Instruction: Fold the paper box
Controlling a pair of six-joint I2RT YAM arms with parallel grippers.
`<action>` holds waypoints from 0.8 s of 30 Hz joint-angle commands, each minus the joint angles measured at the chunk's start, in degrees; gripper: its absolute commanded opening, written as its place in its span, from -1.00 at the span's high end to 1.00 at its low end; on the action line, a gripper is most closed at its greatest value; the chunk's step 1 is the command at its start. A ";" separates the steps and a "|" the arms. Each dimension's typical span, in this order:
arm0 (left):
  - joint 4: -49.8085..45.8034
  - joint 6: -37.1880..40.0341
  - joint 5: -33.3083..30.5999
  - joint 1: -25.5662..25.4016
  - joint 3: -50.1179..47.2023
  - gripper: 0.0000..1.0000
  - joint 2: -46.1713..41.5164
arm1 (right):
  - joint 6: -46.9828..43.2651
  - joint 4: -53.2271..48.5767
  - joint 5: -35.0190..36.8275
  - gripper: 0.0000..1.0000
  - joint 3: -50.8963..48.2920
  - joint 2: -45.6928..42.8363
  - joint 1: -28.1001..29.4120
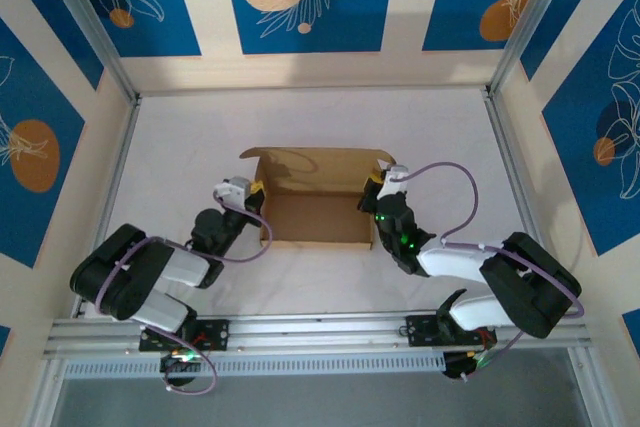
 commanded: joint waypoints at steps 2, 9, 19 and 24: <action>1.35 1.97 -1.14 -3.41 -1.02 1.00 2.24 | 4.39 -0.77 0.58 1.00 -2.56 2.20 1.01; 1.31 6.36 -8.33 -7.06 -0.11 0.90 4.30 | 4.91 -0.14 1.79 1.00 -1.34 5.00 0.64; 1.44 10.63 -12.61 -7.29 9.20 1.00 11.20 | 4.88 4.67 -0.63 0.97 3.15 12.95 -1.52; 1.43 12.76 -12.90 -7.25 9.42 1.00 11.41 | 4.48 6.56 -1.17 0.83 2.55 13.04 -1.17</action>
